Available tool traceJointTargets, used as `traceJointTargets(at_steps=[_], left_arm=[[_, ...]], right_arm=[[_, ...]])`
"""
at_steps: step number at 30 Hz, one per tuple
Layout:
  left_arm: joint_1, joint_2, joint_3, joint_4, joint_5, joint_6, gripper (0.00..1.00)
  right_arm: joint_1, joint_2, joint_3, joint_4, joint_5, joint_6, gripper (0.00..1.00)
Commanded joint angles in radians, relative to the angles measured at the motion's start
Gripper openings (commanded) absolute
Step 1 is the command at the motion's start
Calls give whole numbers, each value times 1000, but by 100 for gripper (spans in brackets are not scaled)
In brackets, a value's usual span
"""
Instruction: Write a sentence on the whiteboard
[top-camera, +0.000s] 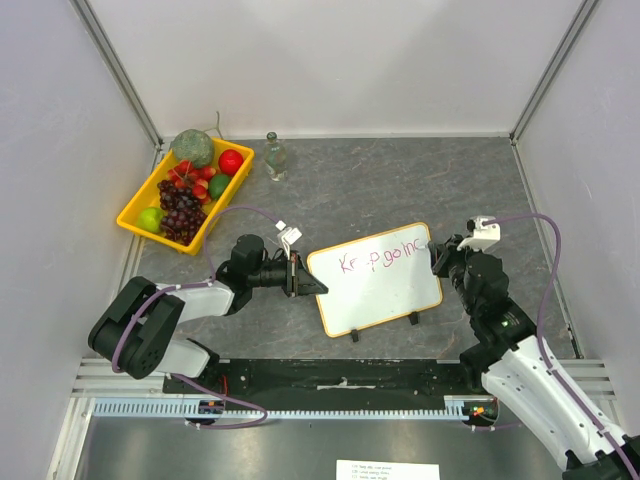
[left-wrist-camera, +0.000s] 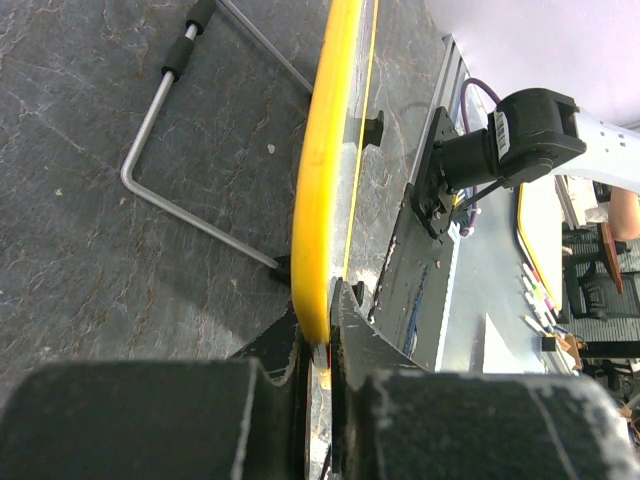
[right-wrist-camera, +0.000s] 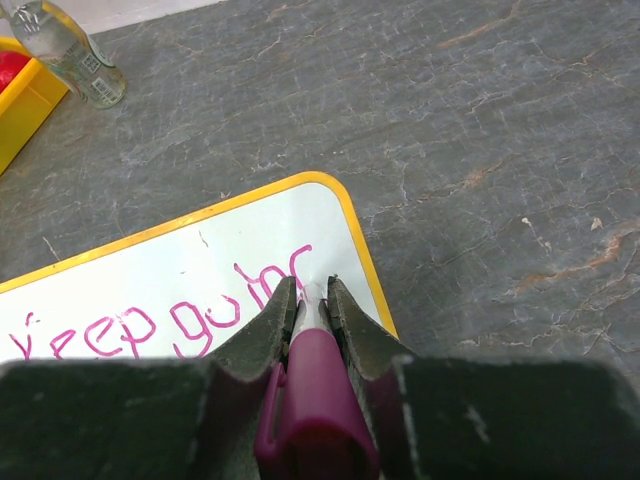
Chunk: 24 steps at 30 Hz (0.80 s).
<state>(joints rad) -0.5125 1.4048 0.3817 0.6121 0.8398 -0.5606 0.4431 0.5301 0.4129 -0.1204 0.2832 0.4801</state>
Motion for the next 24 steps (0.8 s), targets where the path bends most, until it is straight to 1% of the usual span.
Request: traceJointTargets(at_steps=[1, 15, 24], left_arm=[[-1, 8, -17, -86, -105, 134, 2], [-1, 5, -17, -86, -107, 134, 2], [-1, 10, -15, -86, -104, 134, 2]], right_arm=[[-3, 36, 46, 10, 54, -14, 0], [-4, 100, 93, 67, 50, -31, 0], [-4, 76, 63, 21, 21, -31, 0]])
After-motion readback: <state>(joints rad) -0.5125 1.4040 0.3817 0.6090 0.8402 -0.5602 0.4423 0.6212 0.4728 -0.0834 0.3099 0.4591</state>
